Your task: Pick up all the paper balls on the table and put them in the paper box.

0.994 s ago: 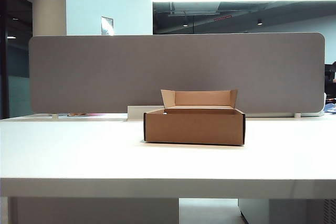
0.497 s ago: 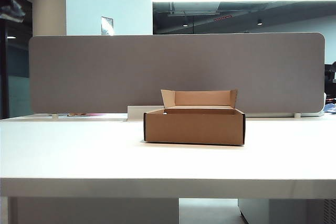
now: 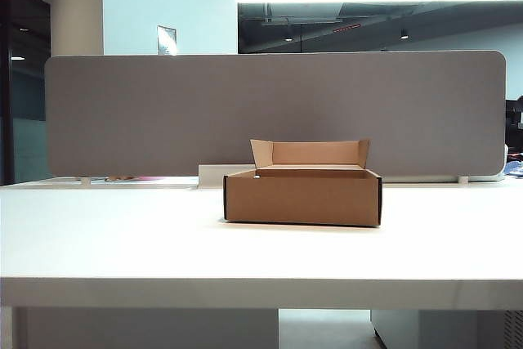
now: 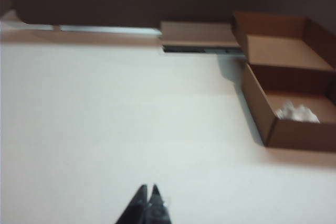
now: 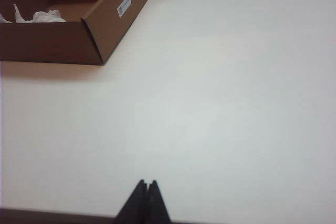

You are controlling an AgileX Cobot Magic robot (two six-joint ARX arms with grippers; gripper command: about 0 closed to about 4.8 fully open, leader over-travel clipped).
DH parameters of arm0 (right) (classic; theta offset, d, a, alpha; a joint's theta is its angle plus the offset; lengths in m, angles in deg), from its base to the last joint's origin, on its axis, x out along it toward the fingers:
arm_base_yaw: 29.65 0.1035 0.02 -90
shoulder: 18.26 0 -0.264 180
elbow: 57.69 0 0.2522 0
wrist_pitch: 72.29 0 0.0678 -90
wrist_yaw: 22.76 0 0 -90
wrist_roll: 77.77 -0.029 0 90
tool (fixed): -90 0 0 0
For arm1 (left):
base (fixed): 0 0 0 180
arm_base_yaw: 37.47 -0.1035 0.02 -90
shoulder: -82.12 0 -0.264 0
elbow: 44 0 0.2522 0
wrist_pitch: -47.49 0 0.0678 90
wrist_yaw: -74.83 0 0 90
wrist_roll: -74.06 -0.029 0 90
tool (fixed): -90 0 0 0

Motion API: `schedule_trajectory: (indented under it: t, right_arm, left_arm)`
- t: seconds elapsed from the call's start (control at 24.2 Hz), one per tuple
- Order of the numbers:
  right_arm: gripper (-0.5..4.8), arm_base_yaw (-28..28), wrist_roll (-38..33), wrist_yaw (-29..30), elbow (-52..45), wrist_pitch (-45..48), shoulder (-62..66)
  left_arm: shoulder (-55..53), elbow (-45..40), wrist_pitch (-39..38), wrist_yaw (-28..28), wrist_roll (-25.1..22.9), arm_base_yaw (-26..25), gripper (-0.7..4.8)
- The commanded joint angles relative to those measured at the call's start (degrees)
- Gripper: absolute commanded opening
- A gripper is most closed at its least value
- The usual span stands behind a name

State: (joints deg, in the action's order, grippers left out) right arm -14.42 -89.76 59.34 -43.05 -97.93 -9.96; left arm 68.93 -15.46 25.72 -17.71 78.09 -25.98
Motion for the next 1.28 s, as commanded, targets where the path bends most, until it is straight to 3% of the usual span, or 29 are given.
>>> schedule_trajectory:
  t: [0.04, 0.29, 0.79, 1.28]
  right_arm:
    - [-0.01, 0.1, 0.2, 0.1, 0.0, 0.6, 0.1]
    - [-0.01, 0.1, 0.2, 0.1, 0.0, 0.6, 0.1]
    - [-0.01, 0.1, 0.2, 0.1, 0.0, 0.6, 0.1]
    - [-0.01, 0.1, 0.2, 0.1, 0.0, 0.6, 0.1]
  left_arm:
    - [4.9, -3.6, 3.3, 0.5, 2.9, -4.0, -0.06]
    - [12.0, -10.3, 6.1, 4.3, 2.9, -9.4, -0.06]
    - [13.0, -14.3, 8.2, 4.5, 1.7, -9.6, -0.06]
    - [13.0, -14.3, -0.3, 4.5, 2.0, -9.6, -0.06]
